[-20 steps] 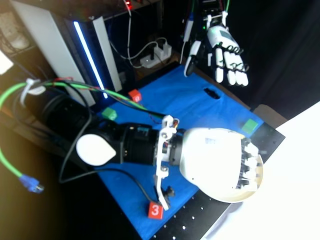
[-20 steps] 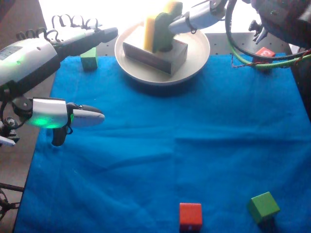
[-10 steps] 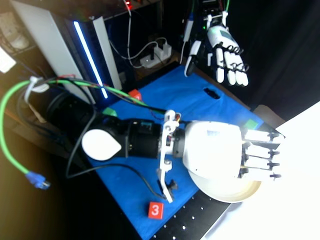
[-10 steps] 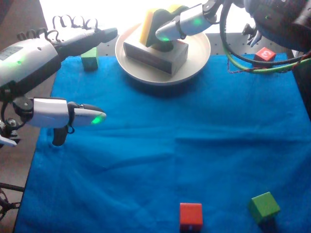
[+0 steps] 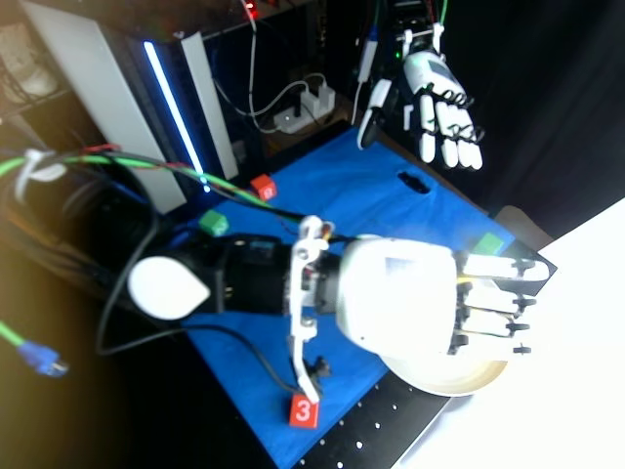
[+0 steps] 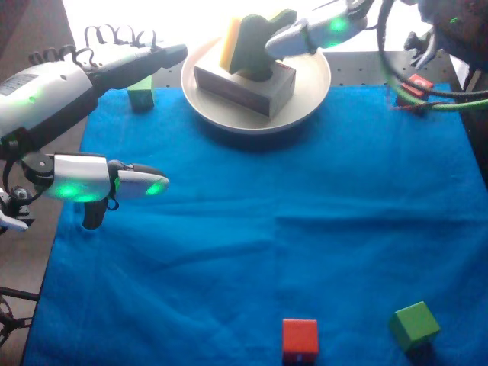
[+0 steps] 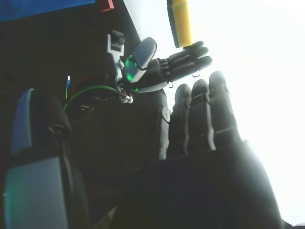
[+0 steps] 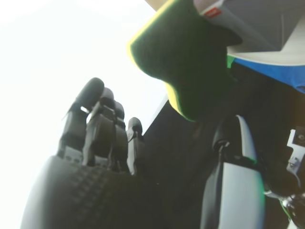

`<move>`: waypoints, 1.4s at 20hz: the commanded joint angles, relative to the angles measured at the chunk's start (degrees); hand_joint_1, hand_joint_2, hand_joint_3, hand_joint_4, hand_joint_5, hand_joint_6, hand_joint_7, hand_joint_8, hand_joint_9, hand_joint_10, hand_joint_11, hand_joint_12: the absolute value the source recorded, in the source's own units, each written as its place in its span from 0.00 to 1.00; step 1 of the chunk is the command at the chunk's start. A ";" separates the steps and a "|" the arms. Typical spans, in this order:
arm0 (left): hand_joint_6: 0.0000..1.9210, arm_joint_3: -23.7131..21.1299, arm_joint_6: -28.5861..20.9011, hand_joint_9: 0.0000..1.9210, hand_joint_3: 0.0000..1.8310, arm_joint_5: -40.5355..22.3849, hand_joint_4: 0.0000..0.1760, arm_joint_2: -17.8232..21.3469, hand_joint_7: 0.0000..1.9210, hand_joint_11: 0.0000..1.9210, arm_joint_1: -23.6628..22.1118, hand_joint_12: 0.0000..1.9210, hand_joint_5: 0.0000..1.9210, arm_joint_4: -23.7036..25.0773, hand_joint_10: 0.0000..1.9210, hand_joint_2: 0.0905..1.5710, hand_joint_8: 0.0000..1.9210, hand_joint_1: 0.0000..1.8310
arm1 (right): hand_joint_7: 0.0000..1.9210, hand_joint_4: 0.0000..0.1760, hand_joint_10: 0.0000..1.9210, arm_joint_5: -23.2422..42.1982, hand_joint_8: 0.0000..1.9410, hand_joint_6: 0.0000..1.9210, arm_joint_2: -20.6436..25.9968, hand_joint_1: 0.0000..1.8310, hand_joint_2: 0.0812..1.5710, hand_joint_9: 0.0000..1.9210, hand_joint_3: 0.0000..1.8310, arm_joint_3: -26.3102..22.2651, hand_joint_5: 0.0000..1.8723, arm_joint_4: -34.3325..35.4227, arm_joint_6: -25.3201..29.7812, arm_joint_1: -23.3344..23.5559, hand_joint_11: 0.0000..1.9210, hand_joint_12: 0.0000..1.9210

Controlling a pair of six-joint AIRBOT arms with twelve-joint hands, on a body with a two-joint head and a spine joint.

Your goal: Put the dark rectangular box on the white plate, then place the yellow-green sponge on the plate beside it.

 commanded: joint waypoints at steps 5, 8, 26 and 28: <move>0.00 -0.75 -0.34 0.00 0.00 -8.63 0.59 0.75 0.04 0.00 0.57 0.00 0.07 -1.74 0.00 0.56 0.00 0.44 | 0.00 1.00 0.00 17.09 0.00 0.00 5.57 0.45 0.48 0.00 0.00 -5.78 0.00 9.43 0.27 -3.99 0.00 0.00; 0.00 -0.93 -0.34 0.00 0.00 -9.18 0.52 1.05 0.04 0.00 0.88 0.00 0.07 -1.98 0.00 0.56 0.00 0.44 | 0.00 1.00 0.00 25.41 0.00 0.00 9.87 0.48 0.46 0.00 0.00 -11.32 0.00 15.60 0.27 -8.82 0.00 0.00; 0.00 -7.90 -0.37 0.01 0.00 -29.07 0.64 6.69 0.02 0.03 10.52 0.02 0.01 -7.39 0.00 0.57 0.00 0.34 | 0.00 1.00 0.00 67.59 0.00 0.00 29.89 0.38 0.40 0.00 0.00 -41.18 0.00 46.67 -10.45 -49.32 0.00 0.00; 0.00 -8.10 -0.37 0.01 0.00 -30.21 0.59 6.96 0.01 0.02 10.76 0.02 0.01 -7.81 0.00 0.57 0.00 0.34 | 0.00 1.00 0.00 68.20 0.00 0.00 30.35 0.39 0.41 0.00 0.00 -41.94 0.00 47.39 -10.50 -50.46 0.00 0.00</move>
